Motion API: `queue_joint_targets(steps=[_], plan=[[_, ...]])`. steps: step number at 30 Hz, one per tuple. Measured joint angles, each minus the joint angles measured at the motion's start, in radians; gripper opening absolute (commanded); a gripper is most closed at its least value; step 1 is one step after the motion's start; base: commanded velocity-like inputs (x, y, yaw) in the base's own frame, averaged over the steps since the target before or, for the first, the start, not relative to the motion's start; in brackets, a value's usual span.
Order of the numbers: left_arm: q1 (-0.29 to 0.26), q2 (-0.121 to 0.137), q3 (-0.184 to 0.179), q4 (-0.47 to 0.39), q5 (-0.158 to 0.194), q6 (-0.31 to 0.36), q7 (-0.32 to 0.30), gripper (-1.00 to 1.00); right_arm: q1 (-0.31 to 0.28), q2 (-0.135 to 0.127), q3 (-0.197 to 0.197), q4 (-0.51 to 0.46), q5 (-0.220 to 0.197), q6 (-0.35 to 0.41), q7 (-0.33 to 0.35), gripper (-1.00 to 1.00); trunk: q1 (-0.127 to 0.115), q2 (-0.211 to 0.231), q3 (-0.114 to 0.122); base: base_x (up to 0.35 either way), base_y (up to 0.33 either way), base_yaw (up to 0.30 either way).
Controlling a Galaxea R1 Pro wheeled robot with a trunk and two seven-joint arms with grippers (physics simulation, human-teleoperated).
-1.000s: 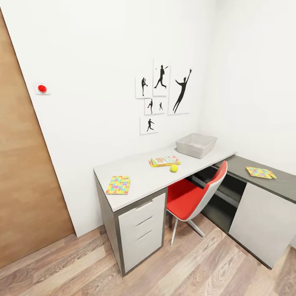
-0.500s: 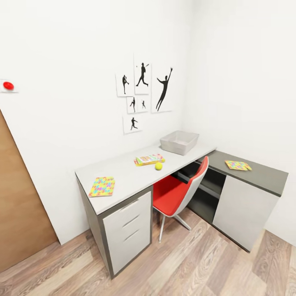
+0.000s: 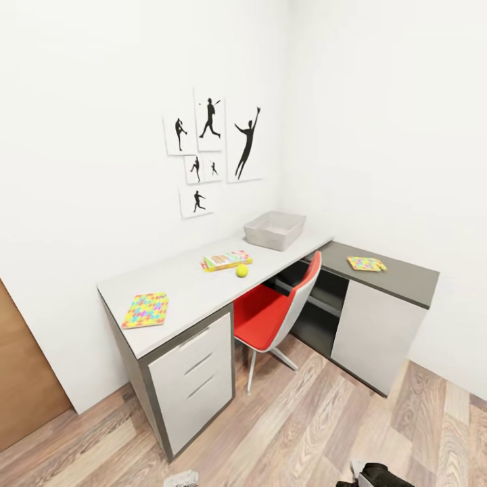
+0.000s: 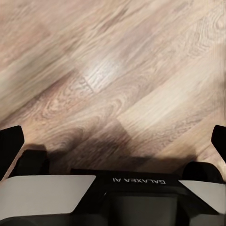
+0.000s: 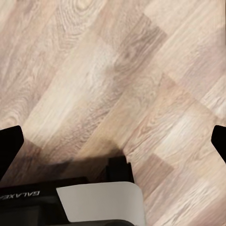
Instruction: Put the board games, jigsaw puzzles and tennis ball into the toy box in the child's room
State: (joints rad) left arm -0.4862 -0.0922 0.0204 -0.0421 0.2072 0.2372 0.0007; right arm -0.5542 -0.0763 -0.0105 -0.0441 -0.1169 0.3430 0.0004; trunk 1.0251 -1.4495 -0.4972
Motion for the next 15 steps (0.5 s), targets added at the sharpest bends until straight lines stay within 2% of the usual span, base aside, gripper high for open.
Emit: queue_joint_targets(steps=[6, 15], plan=[[-0.01, -0.003, 0.002, 0.0, 0.019, 0.003, 0.001, 1.0, -0.006, 0.001, 0.0, 0.0, -0.001, 0.002, 0.003, 1.0, 0.0, 0.0, -0.003, 0.0, 0.0, -0.065], [-0.015, -0.006, 0.002, -0.004, 0.027, 0.004, 0.002, 1.0, -0.013, 0.001, 0.0, -0.003, -0.002, 0.002, 0.004, 1.0, 0.0, 0.0, -0.004, 0.0, 0.0, -0.018]])
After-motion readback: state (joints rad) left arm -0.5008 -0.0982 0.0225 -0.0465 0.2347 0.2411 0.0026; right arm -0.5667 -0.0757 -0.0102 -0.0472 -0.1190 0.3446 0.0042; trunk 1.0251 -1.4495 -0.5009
